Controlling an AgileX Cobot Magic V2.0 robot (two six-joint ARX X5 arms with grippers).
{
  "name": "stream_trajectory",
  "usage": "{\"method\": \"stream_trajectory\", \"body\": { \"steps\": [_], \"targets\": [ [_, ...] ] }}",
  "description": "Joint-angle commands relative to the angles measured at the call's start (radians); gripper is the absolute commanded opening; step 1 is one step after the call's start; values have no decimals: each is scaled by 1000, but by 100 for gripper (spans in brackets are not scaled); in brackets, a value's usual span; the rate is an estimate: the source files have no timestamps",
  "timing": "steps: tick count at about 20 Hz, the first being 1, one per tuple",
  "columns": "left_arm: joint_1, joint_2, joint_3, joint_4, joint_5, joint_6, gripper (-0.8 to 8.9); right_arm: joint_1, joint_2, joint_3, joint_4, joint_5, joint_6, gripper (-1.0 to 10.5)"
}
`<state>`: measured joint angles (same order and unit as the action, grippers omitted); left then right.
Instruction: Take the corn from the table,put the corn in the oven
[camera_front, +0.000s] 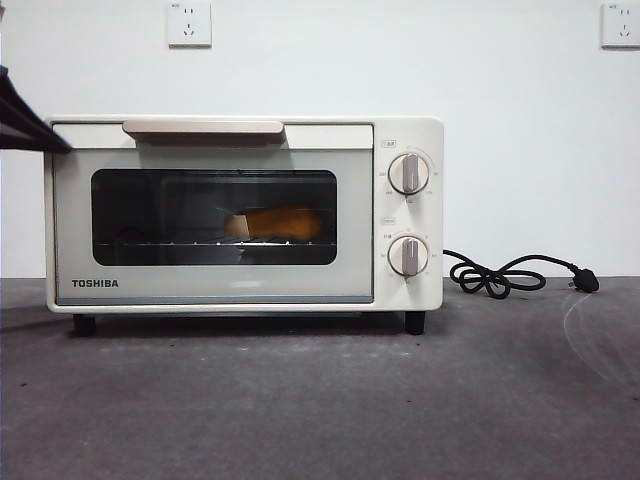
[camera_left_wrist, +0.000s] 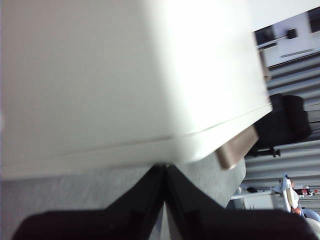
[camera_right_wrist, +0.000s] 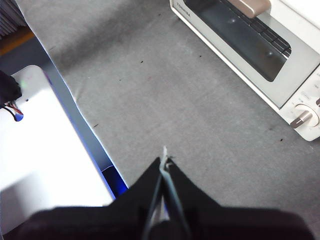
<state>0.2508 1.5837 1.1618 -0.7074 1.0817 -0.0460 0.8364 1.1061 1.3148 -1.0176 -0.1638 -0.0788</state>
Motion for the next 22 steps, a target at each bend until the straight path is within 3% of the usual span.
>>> {"method": "stream_trajectory", "body": {
  "steps": [1,7,13,22],
  "targets": [
    [1,-15,0,-94,-25,119,-8,0,3,1,7,0,-4,-16],
    [1,-142,0,-184,-43,185,-7,0,3,1,35,10,-4,-16],
    [-5,-381,0,-183,-68,151,-7,0,3,1,113,89,-4,-11],
    [-8,-741,0,-188,-170,50,-7,0,3,1,135,279,-4,-11]
  ]
}}
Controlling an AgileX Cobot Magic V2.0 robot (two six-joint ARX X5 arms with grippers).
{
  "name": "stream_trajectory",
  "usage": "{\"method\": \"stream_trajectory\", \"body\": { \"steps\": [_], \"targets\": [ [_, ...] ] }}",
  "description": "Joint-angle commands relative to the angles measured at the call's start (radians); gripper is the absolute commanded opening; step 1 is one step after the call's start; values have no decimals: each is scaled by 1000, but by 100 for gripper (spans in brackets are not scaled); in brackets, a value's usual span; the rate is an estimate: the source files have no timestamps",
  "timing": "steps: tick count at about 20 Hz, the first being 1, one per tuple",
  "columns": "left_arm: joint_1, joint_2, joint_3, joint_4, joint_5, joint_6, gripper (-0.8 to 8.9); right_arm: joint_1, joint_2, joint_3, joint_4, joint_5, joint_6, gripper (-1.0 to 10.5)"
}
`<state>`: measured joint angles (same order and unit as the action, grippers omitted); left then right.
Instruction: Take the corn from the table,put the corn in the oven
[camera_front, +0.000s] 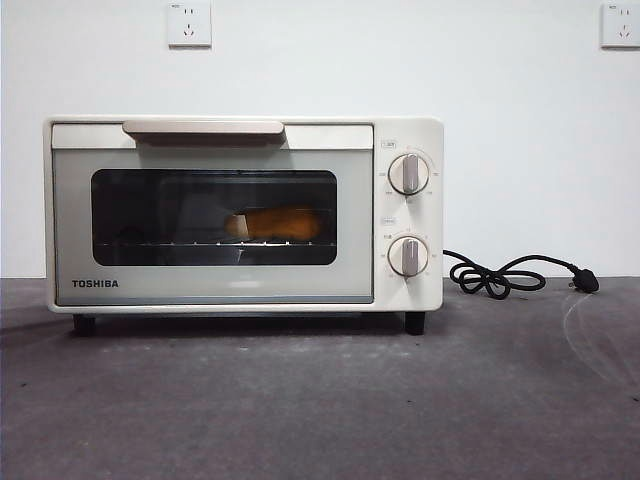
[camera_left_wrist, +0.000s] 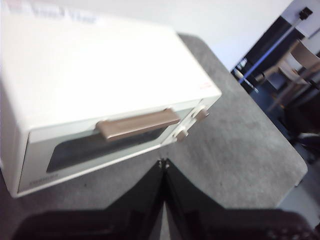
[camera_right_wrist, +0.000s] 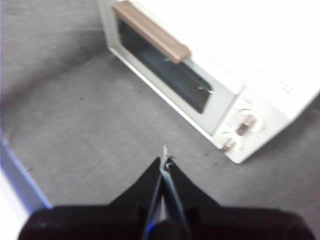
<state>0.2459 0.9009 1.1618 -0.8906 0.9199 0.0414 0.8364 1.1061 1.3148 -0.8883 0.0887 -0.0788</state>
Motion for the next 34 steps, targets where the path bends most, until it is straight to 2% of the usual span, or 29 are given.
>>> {"method": "stream_trajectory", "body": {
  "steps": [1,6,11,17,19,21,24,26,30,32,34],
  "targets": [
    [-3,-90,0,-6,-8,-51,-7,0,3,1,6,40,-4,-11],
    [-3,-195,0,-29,-8,-129,-4,0,3,1,6,74,-4,-11],
    [-3,-243,0,-128,-1,-137,-4,0,3,1,6,73,-4,-11],
    [-3,-221,0,-139,-5,-139,-4,0,3,1,6,73,-4,-11],
    [-34,-220,0,-129,-42,-115,-4,0,3,1,7,73,-4,-11],
    [-72,-240,-1,-75,-154,-112,-4,0,3,1,6,76,-4,-11],
    [-136,-285,-9,97,-370,-124,-4,0,3,1,6,76,-4,-11],
    [-175,-324,-38,257,-456,-141,-4,0,3,1,6,76,-4,-11],
    [-239,-434,-211,697,-476,-141,-4,0,3,1,6,76,-4,-11],
    [-260,-500,-354,957,-483,-129,-4,0,3,1,6,76,-4,-11],
    [-276,-563,-495,1149,-520,-109,-4,0,3,1,6,76,-4,-11]
  ]
}}
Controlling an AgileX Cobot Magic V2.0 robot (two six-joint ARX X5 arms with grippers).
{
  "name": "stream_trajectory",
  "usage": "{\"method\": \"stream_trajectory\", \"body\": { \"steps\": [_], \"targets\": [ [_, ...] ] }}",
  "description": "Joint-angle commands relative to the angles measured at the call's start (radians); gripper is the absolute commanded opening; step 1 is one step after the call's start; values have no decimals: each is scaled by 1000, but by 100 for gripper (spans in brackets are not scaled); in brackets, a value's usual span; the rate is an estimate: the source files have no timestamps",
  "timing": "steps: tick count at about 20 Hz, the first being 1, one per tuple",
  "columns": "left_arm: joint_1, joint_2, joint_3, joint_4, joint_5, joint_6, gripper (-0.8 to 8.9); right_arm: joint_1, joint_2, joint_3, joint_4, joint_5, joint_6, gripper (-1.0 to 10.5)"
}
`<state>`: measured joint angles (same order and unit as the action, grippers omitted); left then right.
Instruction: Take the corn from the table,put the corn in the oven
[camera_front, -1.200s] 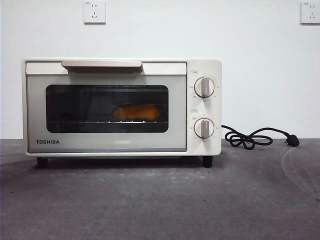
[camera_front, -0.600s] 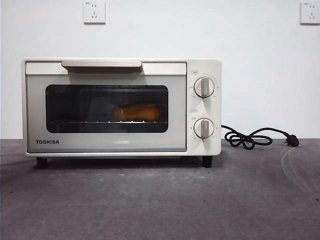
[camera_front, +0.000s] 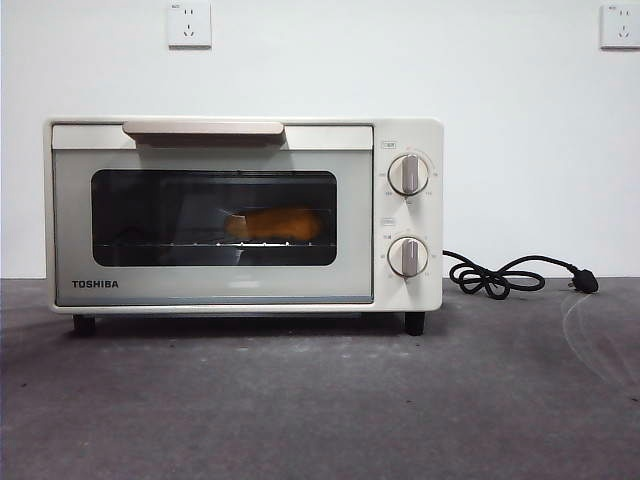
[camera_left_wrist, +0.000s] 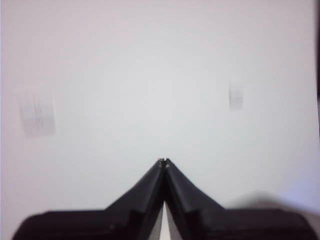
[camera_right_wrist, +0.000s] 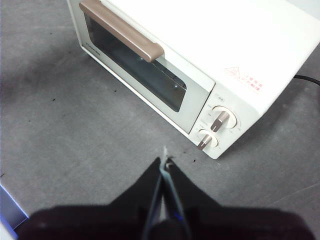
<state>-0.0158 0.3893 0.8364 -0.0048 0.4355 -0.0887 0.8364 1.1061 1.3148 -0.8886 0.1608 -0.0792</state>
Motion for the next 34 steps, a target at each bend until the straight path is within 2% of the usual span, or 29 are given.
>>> {"method": "stream_trajectory", "body": {
  "steps": [1,4,9,12,15,19,23,34],
  "targets": [
    [-23,-87,-242,339,-61,23,-4,0,3,1,7,4,-4,-11],
    [-40,-183,-427,428,-136,21,-4,0,3,1,7,4,-4,-11],
    [-76,-311,-654,425,-366,11,-4,0,3,1,6,4,-4,-11],
    [-93,-380,-752,414,-440,15,-4,0,3,1,6,4,-4,-11],
    [-97,-383,-818,414,-472,18,-4,0,3,1,6,4,-4,-11],
    [-97,-383,-827,290,-473,27,-4,0,3,1,6,7,-4,-11],
    [-97,-383,-827,217,-473,77,-4,0,3,1,6,13,-4,-11],
    [-79,-383,-827,-171,-472,88,-4,0,3,1,6,13,-4,-11]
  ]
}}
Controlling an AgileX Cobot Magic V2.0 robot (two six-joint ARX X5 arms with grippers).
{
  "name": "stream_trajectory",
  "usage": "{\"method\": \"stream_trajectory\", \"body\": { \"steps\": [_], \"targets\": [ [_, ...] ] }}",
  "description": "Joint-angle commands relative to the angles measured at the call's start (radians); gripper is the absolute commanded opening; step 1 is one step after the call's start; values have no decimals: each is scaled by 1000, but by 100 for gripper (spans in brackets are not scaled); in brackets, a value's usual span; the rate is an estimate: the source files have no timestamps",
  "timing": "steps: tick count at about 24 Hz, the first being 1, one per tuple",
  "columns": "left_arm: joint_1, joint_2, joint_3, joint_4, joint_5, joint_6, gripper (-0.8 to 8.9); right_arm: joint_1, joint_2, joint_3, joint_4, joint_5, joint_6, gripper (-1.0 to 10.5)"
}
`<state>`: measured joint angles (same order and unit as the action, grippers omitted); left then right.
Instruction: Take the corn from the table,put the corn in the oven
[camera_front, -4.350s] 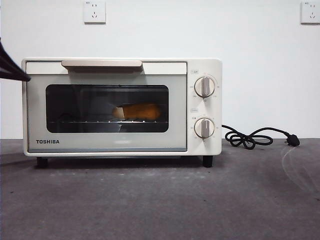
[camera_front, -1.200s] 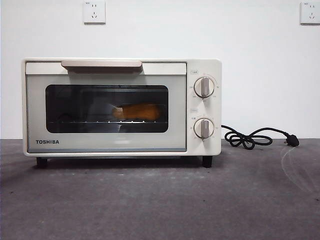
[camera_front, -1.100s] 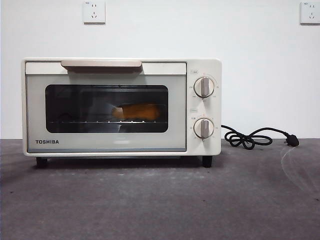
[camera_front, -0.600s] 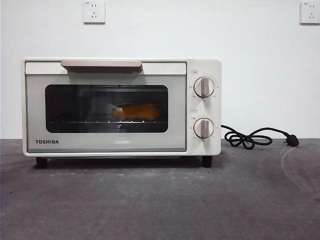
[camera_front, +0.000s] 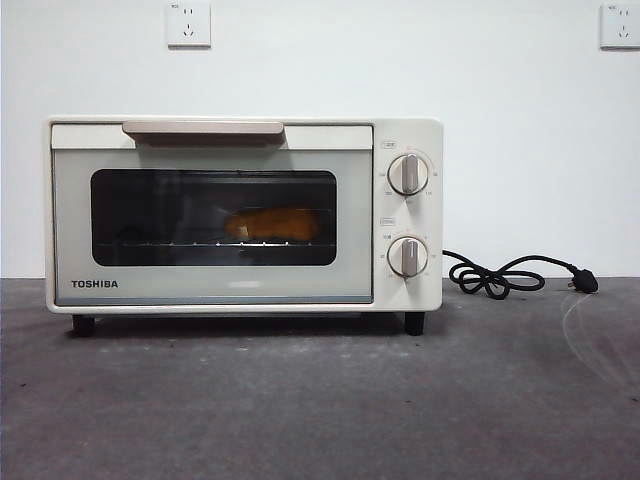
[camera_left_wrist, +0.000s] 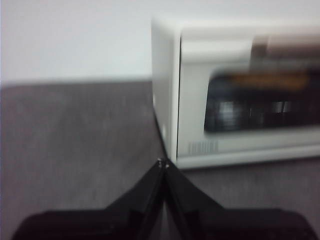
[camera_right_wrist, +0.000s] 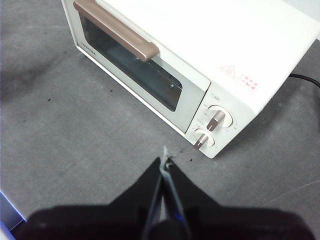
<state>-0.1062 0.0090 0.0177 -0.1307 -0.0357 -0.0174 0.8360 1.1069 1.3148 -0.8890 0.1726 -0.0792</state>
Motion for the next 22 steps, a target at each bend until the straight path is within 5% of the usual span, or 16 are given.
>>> {"method": "stream_trajectory", "body": {
  "steps": [1,22],
  "targets": [
    [17,-3,-8,-40,8,22,-3,0,3,1,7,1,-4,-11],
    [34,5,-8,-33,17,27,-4,0,3,1,7,1,-4,-11]
  ]
}}
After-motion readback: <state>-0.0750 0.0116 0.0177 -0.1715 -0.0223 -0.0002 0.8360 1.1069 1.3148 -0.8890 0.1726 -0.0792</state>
